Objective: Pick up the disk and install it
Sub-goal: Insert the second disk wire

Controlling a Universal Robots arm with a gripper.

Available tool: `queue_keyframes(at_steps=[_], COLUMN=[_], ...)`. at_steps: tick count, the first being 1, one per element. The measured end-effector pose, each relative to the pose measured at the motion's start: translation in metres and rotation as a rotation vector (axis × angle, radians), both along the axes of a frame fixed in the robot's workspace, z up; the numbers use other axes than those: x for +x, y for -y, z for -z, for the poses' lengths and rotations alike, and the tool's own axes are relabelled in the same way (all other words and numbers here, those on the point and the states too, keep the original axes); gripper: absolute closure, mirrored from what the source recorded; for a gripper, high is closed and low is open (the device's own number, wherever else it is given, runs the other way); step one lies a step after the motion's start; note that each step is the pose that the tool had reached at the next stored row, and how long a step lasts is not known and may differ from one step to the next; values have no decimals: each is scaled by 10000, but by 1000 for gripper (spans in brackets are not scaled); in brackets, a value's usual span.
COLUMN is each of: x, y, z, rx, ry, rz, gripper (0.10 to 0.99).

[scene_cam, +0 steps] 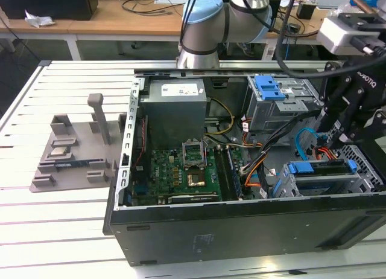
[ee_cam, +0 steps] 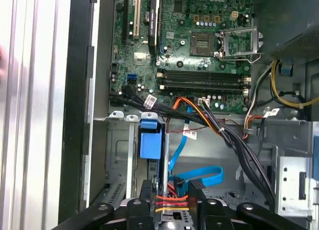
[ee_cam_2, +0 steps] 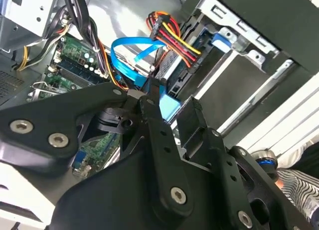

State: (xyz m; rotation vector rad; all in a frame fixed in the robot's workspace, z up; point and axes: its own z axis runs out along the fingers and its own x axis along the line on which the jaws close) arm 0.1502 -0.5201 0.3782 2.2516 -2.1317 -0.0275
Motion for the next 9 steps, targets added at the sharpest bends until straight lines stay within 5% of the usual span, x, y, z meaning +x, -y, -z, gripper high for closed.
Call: queue_keyframes(at_steps=[3,7,9], x=[-24,-24,-24], y=[-21,-20,-20], z=[76,77,77], rx=[-23,-28,-28], ry=[1,0,0], rz=[-76,-76,-75], gripper=[667,682,812])
